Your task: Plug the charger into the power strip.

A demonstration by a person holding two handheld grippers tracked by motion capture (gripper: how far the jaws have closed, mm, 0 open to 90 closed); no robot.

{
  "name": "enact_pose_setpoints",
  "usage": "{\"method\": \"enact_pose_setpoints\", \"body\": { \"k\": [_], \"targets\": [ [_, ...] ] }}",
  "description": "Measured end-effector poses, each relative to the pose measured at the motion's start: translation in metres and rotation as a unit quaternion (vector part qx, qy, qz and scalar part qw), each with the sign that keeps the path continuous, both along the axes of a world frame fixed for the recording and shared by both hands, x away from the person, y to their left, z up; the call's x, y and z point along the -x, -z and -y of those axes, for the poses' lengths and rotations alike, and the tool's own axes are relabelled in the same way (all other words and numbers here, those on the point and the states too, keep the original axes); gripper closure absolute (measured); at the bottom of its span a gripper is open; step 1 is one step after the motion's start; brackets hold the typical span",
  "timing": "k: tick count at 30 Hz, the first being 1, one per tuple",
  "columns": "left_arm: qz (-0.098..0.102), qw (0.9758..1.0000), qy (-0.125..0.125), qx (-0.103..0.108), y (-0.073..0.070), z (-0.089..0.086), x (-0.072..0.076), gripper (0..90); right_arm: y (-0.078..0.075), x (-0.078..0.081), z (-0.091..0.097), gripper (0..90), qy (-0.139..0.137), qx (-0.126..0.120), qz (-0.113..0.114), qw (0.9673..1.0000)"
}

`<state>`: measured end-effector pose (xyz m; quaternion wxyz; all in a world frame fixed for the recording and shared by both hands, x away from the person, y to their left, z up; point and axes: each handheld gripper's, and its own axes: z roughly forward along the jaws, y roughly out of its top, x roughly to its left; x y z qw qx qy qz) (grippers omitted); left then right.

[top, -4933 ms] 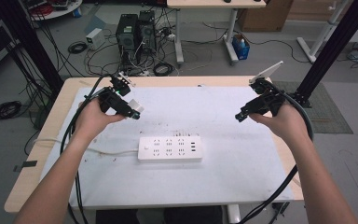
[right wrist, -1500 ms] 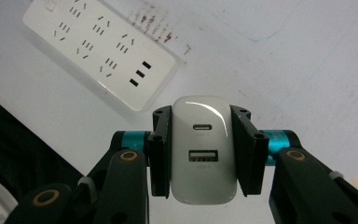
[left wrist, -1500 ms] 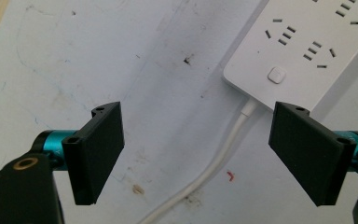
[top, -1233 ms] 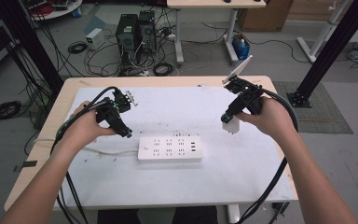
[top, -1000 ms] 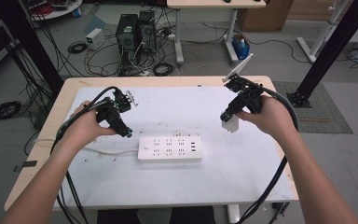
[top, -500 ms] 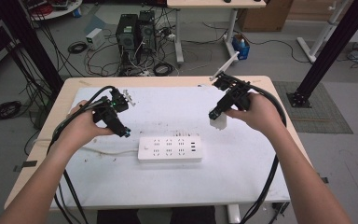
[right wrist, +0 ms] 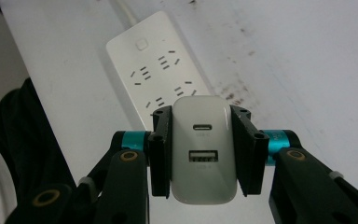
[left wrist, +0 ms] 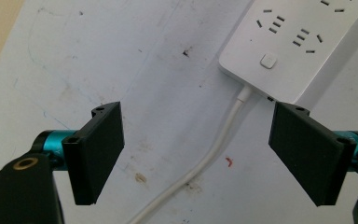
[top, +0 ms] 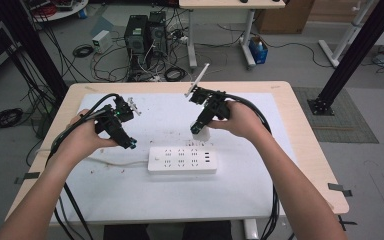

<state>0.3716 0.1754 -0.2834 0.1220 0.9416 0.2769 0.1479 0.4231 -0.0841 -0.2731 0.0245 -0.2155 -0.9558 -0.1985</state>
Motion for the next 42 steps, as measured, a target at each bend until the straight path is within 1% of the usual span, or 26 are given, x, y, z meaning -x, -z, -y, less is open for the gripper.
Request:
{"method": "enact_pose_setpoints", "body": {
  "k": [2,4,6,9,10,13,15,16,18,19,22,24,25,27,32,35,37,39,40,41,42],
  "targets": [
    [0.000,1.0000,0.000,0.002,0.000,-0.001,0.001,18.1,0.008,-0.001,-0.009,62.5,-0.028,0.007,0.006,0.9996],
    [-0.001,1.0000,-0.001,0.003,0.001,-0.002,0.002,18.1,0.016,-0.002,-0.016,62.5,-0.042,0.014,0.009,0.9990],
    [-0.002,1.0000,-0.002,0.003,0.001,-0.002,0.003,18.1,0.024,-0.002,-0.019,62.5,-0.058,0.012,0.008,0.9982],
    [-0.003,1.0000,-0.002,0.001,0.002,-0.003,0.004,18.1,0.033,-0.003,-0.022,62.5,-0.062,0.011,0.006,0.9980],
    [-0.004,1.0000,-0.002,-0.001,0.002,-0.004,0.004,18.1,0.036,-0.003,-0.022,62.4,-0.070,0.012,0.010,0.9975],
    [-0.003,1.0000,-0.002,-0.001,0.002,-0.004,0.005,18.1,0.045,-0.004,-0.022,62.5,-0.076,0.012,0.007,0.9970],
    [-0.004,1.0000,-0.003,0.000,0.002,-0.004,0.005,18.1,0.050,-0.004,-0.023,62.5,-0.082,0.013,0.010,0.9965],
    [-0.004,1.0000,-0.003,-0.001,0.002,-0.004,0.005,18.1,0.053,-0.003,-0.023,62.5,-0.083,0.013,0.008,0.9965],
    [-0.005,1.0000,-0.003,-0.002,0.003,-0.004,0.005,18.1,0.059,-0.004,-0.023,62.5,-0.095,0.010,0.013,0.9953],
    [-0.005,1.0000,-0.003,-0.002,0.003,-0.004,0.005,18.1,0.062,-0.004,-0.024,62.5,-0.095,0.010,0.010,0.9954],
    [-0.006,1.0000,-0.004,-0.002,0.004,-0.004,0.005,18.1,0.069,-0.004,-0.024,62.5,-0.103,0.007,0.013,0.9945],
    [-0.008,1.0000,-0.004,-0.003,0.004,-0.004,0.005,18.1,0.073,-0.005,-0.024,62.5,-0.114,-0.001,0.018,0.9933],
    [-0.008,1.0000,-0.004,-0.003,0.005,-0.004,0.005,18.1,0.074,-0.005,-0.023,62.5,-0.118,-0.004,0.019,0.9929],
    [-0.008,1.0000,-0.005,-0.004,0.005,-0.003,0.005,18.1,0.074,-0.007,-0.020,62.5,-0.117,-0.012,0.016,0.9929],
    [-0.007,1.0000,-0.004,-0.005,0.005,-0.003,0.006,18.1,0.075,-0.008,-0.014,62.5,-0.123,-0.012,0.016,0.9922],
    [-0.009,0.9999,-0.005,-0.004,0.006,-0.002,0.006,18.1,0.077,-0.008,-0.010,62.5,-0.129,-0.026,0.019,0.9912],
    [-0.010,0.9999,-0.003,-0.005,0.007,-0.001,0.006,18.1,0.077,-0.009,-0.008,62.5,-0.130,-0.030,0.018,0.9908],
    [-0.010,0.9999,-0.002,-0.008,0.007,-0.001,0.006,18.1,0.077,-0.009,-0.006,62.5,-0.137,-0.027,0.016,0.9900],
    [-0.009,0.9999,-0.004,-0.005,0.007,-0.001,0.007,18.1,0.077,-0.009,-0.004,62.5,-0.141,-0.027,0.017,0.9896],
    [-0.010,0.9999,-0.005,-0.005,0.007,0.000,0.007,18.1,0.077,-0.009,-0.003,62.5,-0.138,-0.024,0.014,0.9901],
    [-0.008,1.0000,-0.003,-0.005,0.007,0.000,0.007,18.1,0.077,-0.009,-0.003,62.5,-0.141,-0.021,0.017,0.9896]
  ]
}}
